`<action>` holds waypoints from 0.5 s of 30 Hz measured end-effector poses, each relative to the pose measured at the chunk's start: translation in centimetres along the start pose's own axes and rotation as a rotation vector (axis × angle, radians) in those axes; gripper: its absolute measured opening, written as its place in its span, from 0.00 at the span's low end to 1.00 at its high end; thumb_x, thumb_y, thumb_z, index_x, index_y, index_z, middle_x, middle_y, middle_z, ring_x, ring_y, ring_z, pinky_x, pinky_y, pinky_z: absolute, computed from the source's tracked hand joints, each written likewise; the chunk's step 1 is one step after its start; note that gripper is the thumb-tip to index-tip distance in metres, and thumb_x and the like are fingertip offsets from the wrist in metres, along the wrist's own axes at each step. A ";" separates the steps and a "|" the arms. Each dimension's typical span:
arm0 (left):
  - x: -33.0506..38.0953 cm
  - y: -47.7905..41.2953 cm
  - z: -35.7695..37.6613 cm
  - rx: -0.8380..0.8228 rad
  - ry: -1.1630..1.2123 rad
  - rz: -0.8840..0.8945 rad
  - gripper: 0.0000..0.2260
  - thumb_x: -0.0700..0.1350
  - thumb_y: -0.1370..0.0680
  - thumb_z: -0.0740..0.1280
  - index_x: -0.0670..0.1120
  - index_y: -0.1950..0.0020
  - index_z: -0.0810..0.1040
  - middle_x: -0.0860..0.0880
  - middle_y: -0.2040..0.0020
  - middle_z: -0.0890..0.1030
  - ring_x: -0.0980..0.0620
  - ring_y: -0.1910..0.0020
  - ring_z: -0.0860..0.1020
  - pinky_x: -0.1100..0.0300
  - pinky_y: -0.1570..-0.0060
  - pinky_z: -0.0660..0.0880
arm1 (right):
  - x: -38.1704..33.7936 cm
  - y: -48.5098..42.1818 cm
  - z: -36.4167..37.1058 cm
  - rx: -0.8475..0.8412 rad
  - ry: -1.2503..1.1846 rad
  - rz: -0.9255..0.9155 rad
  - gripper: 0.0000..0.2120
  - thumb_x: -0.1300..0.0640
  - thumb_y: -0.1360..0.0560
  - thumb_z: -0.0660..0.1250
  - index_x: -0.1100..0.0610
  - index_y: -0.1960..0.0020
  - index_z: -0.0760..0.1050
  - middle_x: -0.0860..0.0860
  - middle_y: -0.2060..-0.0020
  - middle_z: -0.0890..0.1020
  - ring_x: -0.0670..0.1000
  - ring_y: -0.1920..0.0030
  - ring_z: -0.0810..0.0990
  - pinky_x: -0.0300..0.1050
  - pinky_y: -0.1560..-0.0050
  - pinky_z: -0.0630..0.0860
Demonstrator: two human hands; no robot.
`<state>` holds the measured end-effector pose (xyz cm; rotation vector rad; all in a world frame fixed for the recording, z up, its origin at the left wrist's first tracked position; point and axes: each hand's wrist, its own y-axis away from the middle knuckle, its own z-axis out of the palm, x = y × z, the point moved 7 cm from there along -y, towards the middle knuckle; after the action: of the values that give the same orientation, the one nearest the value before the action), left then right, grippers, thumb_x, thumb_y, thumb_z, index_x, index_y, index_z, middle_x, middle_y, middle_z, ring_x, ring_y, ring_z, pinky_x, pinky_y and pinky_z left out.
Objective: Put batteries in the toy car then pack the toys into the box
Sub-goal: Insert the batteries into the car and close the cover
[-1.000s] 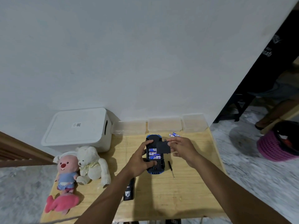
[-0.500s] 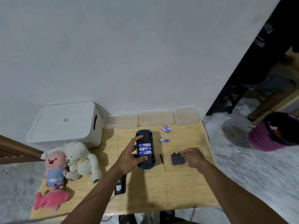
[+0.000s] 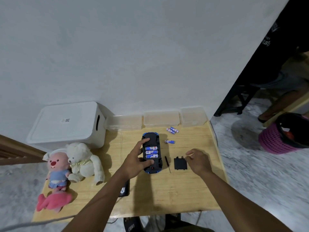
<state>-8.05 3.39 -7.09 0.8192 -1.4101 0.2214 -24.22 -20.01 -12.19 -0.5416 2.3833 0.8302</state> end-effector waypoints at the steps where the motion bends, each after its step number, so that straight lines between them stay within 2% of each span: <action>1: 0.1 0.0 0.1 -0.001 -0.007 0.001 0.36 0.32 0.25 0.74 0.61 0.26 0.67 0.45 0.35 0.79 0.46 0.47 0.85 0.54 0.50 0.83 | -0.7 0.3 -0.4 0.013 -0.019 -0.042 0.03 0.56 0.25 0.72 0.48 0.53 0.81 0.47 0.59 0.82 0.48 0.58 0.81 0.40 0.62 0.75; 4: 0.4 -0.1 0.2 -0.003 -0.021 0.006 0.36 0.32 0.25 0.74 0.60 0.25 0.67 0.45 0.35 0.79 0.48 0.48 0.85 0.56 0.51 0.83 | -4.3 1.2 -1.4 -0.010 -0.130 -0.205 0.05 0.57 0.24 0.72 0.47 0.52 0.82 0.45 0.56 0.82 0.45 0.54 0.82 0.38 0.55 0.78; 7: 0.9 -0.4 0.3 -0.007 -0.030 0.020 0.36 0.33 0.25 0.75 0.61 0.26 0.68 0.45 0.34 0.79 0.48 0.48 0.85 0.55 0.50 0.83 | -8.7 2.6 -2.2 -0.070 -0.144 -0.360 0.06 0.55 0.24 0.73 0.45 0.51 0.82 0.42 0.54 0.82 0.40 0.56 0.81 0.28 0.59 0.75; 9: 1.2 -0.5 0.5 -0.001 -0.032 0.033 0.36 0.33 0.25 0.75 0.61 0.26 0.68 0.45 0.34 0.79 0.47 0.48 0.85 0.53 0.50 0.83 | -10.9 3.4 -1.8 -0.115 -0.102 -0.403 0.05 0.54 0.25 0.73 0.44 0.52 0.82 0.40 0.53 0.82 0.40 0.56 0.81 0.28 0.61 0.73; 12: 1.8 -0.5 0.7 0.016 -0.046 0.066 0.36 0.32 0.26 0.76 0.62 0.27 0.69 0.48 0.36 0.80 0.45 0.41 0.82 0.49 0.48 0.84 | -12.9 4.1 -0.7 -0.102 -0.052 -0.426 0.03 0.50 0.27 0.73 0.45 0.58 0.80 0.40 0.56 0.83 0.43 0.54 0.82 0.37 0.57 0.77; 15: 2.4 -0.4 0.7 0.027 -0.071 0.100 0.37 0.33 0.27 0.77 0.60 0.27 0.69 0.54 0.39 0.82 0.44 0.39 0.80 0.45 0.45 0.83 | -14.0 4.8 0.2 -0.050 -0.022 -0.447 0.04 0.47 0.29 0.74 0.46 0.58 0.81 0.39 0.59 0.84 0.44 0.55 0.83 0.46 0.53 0.81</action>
<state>-7.94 1.92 -5.04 0.7858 -1.5192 0.2914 -16.00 -13.81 -1.62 -1.0310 2.1048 0.6866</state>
